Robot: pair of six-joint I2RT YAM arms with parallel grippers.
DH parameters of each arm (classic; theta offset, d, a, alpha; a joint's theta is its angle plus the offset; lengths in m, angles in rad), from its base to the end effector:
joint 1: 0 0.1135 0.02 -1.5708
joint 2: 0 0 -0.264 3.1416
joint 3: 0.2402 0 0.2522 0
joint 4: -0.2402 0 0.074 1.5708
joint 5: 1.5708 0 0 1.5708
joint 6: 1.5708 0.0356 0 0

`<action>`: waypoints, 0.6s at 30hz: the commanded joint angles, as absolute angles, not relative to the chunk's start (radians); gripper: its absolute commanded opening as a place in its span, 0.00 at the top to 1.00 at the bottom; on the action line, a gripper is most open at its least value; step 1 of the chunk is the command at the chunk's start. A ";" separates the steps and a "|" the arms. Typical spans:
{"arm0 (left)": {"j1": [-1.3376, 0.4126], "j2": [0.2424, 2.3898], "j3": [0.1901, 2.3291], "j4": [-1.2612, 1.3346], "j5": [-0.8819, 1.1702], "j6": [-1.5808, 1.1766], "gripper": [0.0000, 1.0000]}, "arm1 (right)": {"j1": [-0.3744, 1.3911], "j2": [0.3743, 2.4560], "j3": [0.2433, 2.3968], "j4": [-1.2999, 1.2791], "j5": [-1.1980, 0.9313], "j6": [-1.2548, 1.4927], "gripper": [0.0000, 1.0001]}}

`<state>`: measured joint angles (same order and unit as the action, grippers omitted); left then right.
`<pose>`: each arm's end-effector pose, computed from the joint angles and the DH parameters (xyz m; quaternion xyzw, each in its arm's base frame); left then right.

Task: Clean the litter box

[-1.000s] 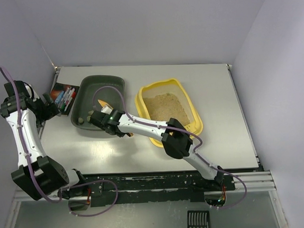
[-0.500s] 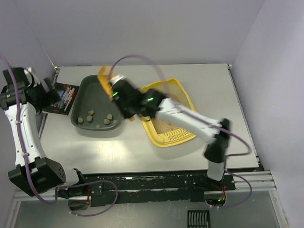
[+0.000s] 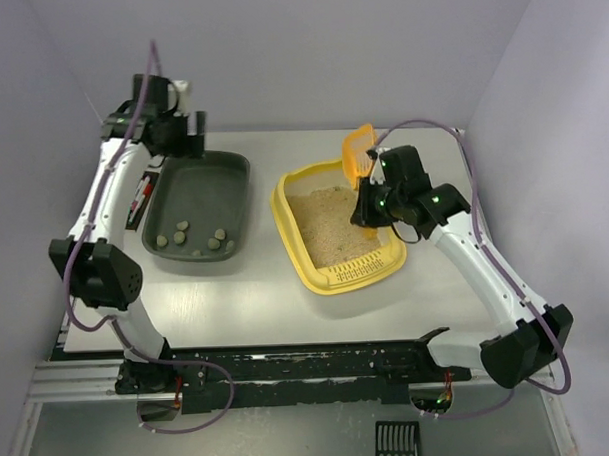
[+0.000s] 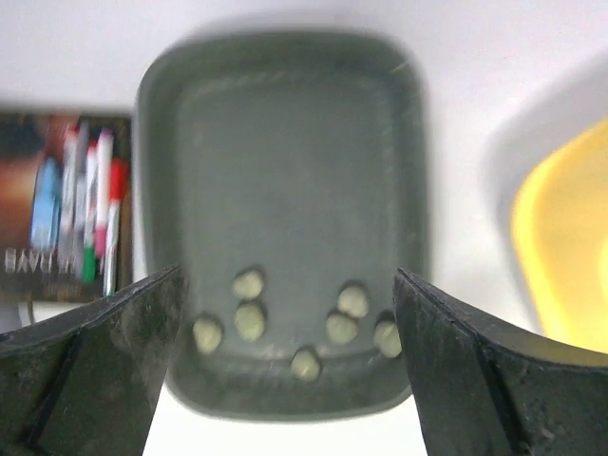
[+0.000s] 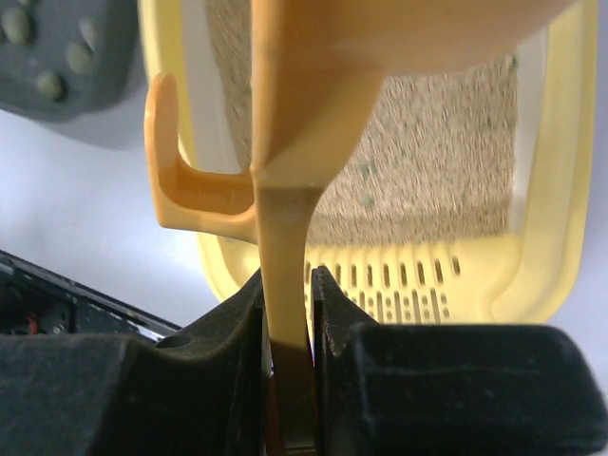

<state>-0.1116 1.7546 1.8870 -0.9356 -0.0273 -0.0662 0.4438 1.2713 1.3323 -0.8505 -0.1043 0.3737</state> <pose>0.3770 -0.0413 0.3860 0.0159 0.9270 -0.0206 0.3741 0.2332 0.1150 0.3629 -0.0522 0.9221 0.1954 0.3298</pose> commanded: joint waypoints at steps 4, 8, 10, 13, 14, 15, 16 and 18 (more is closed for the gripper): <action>-0.310 1.873 2.128 -0.783 0.003 0.060 0.01 | 0.425 1.189 1.153 -0.806 -0.148 0.357 1.00; -0.319 1.942 2.164 -0.750 0.021 0.001 0.01 | 0.412 1.204 1.126 -0.732 -0.153 0.379 1.00; -0.319 1.951 2.150 -0.727 0.027 -0.013 0.01 | 0.410 1.223 1.127 -0.695 -0.162 0.399 1.00; -0.319 1.922 2.088 -0.671 0.033 -0.003 0.01 | 0.410 1.239 1.111 -0.636 -0.173 0.432 1.00; -0.319 1.918 2.083 -0.673 0.039 0.000 0.01 | 0.410 1.241 1.101 -0.616 -0.177 0.441 1.00; -0.319 1.923 2.099 -0.695 0.052 0.005 0.01 | 0.410 1.241 1.097 -0.598 -0.181 0.445 1.00; -0.319 1.929 2.113 -0.712 0.068 0.004 0.01 | 0.410 1.242 1.094 -0.587 -0.188 0.448 1.00; -0.331 1.934 2.130 -0.734 0.106 0.000 0.01 | 0.410 1.249 1.092 -0.575 -0.190 0.446 1.00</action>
<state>-0.3180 1.9411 2.0922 -0.7471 0.0219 0.0063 0.4156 1.2388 1.1057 -0.6662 -0.1692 0.4232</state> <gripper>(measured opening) 0.993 0.177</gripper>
